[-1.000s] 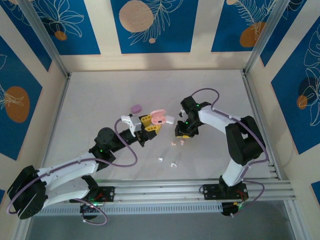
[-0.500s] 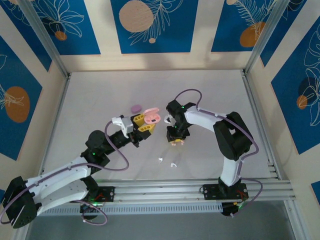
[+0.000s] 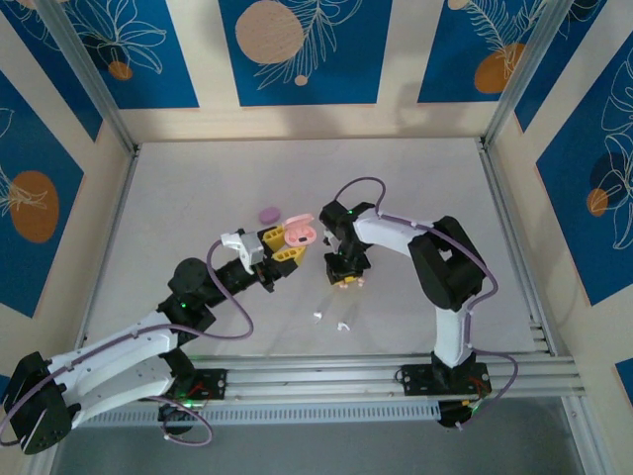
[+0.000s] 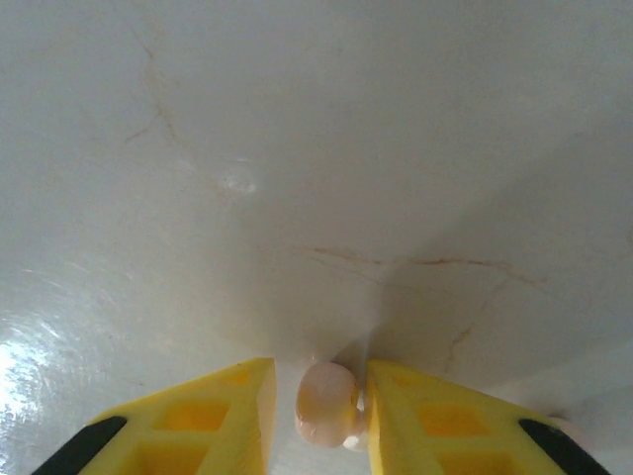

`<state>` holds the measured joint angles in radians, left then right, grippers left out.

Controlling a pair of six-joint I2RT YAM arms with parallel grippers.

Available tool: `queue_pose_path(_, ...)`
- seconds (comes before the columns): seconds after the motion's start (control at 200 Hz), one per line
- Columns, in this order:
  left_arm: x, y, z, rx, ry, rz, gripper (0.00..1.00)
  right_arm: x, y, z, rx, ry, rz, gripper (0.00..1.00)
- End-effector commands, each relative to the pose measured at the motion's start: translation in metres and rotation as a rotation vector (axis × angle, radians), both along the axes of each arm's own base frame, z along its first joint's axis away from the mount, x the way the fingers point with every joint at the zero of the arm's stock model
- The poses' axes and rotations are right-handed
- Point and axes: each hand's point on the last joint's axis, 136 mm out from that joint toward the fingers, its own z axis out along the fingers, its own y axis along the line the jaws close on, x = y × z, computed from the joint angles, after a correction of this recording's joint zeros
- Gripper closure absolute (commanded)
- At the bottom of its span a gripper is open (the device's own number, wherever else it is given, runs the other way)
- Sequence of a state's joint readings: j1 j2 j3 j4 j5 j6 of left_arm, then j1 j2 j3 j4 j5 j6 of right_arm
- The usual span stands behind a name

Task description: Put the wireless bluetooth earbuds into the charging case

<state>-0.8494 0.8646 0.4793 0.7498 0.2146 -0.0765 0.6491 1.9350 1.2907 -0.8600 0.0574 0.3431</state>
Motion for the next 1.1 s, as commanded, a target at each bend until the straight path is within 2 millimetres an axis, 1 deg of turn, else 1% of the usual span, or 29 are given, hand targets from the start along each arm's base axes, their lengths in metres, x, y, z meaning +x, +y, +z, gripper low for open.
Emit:
queue_pose_path(0.0, -0.003, 0.002, 0.009, -0.025, -0.022, 0.000, 0.76, -0.003, 0.000, 0.002, -0.029, 0.013, 0.040, 0.70)
queue_pose_path(0.125, -0.003, 0.002, 0.008, -0.021, -0.018, -0.001, 0.77, -0.006, -0.001, 0.001, -0.051, 0.014, 0.058, 0.72)
queue_pose_path(0.28, -0.003, 0.002, 0.007, -0.020, -0.015, 0.000, 0.77, -0.005, -0.003, 0.000, -0.067, 0.005, 0.059, 0.73)
queue_pose_path(0.505, -0.002, 0.001, 0.005, -0.016, -0.009, -0.002, 0.77, -0.007, -0.004, -0.005, -0.089, 0.019, 0.065, 0.74)
queue_pose_path(0.575, -0.002, 0.001, 0.006, -0.017, -0.008, 0.000, 0.77, -0.007, -0.005, -0.006, -0.093, 0.016, 0.064, 0.75)
queue_pose_path(0.63, -0.002, 0.001, 0.006, -0.016, -0.008, 0.000, 0.77, -0.007, -0.005, -0.005, -0.091, 0.015, 0.063, 0.80)
queue_pose_path(0.73, -0.002, 0.001, 0.006, -0.015, -0.006, 0.001, 0.77, -0.007, -0.003, -0.001, -0.076, 0.008, 0.058, 0.80)
queue_pose_path(0.81, -0.001, 0.001, 0.006, -0.014, -0.006, 0.004, 0.77, -0.006, 0.002, 0.011, -0.017, -0.002, 0.042, 0.81)
queue_pose_path(0.88, 0.000, 0.001, 0.007, -0.016, -0.007, 0.009, 0.77, -0.005, 0.013, 0.030, 0.103, -0.008, 0.016, 0.81)
queue_pose_path(0.93, 0.000, 0.002, 0.007, -0.016, -0.008, 0.013, 0.77, -0.006, 0.024, 0.050, 0.241, -0.005, -0.009, 0.81)
queue_pose_path(1.0, 0.000, 0.003, 0.008, -0.014, -0.013, 0.019, 0.77, -0.005, 0.038, 0.085, 0.478, 0.016, -0.057, 0.81)
queue_pose_path(1.095, 0.000, 0.004, 0.008, -0.008, -0.019, 0.028, 0.77, -0.005, 0.048, 0.136, 0.813, 0.068, -0.100, 0.81)
